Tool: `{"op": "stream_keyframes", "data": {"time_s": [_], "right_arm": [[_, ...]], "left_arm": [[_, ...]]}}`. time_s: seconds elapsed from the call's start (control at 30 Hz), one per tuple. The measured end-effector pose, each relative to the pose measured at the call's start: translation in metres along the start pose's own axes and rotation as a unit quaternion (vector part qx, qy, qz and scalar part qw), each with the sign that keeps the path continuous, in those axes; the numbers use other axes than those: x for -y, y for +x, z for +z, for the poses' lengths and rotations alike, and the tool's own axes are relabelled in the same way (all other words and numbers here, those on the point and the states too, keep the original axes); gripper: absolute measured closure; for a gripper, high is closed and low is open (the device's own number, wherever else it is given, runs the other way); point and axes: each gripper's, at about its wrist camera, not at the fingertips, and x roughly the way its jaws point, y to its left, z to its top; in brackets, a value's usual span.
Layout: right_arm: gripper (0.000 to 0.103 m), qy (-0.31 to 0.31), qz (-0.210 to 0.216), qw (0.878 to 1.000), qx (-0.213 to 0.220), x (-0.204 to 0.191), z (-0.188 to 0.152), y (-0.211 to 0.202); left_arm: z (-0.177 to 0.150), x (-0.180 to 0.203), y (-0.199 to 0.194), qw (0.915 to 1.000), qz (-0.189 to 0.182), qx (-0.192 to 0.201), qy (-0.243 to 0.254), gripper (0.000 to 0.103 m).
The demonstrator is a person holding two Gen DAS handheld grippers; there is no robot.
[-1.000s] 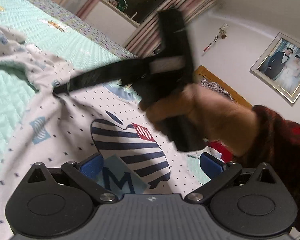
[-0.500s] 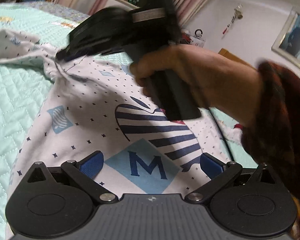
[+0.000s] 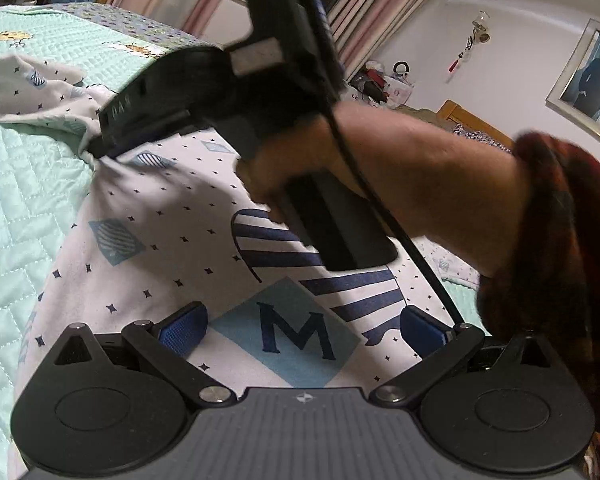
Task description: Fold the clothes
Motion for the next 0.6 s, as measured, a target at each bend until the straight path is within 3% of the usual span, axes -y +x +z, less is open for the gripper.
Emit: {"op": "stream_keyframes", "data": {"time_s": [0.1,0.23,0.33,0.47,0.6], "right_arm": [[0.089,0.035,0.021,0.999,0.012,0.011,0.002,-0.005],[0.084,0.111,0.061,0.989,0.07,0.027,-0.004,-0.04],[0.081,0.105,0.07,0.988,0.085,0.02,-0.01,-0.069],[0.081,0.019,0.085,0.996,0.027,-0.007,-0.024,-0.081],[0.081,-0.064,0.088,0.993,-0.049,-0.036,-0.035,-0.043]], "left_arm": [[0.0,0.001,-0.001,1.0,-0.001,-0.001,-0.002,0.001],[-0.001,0.0,-0.004,0.9999,-0.005,-0.001,-0.01,0.001],[-0.001,0.0,-0.006,0.9999,-0.004,0.001,-0.013,0.001],[0.0,-0.002,-0.006,0.9997,-0.004,0.004,-0.024,0.001],[-0.002,0.004,-0.006,0.9999,0.003,0.005,-0.014,0.001]]}}
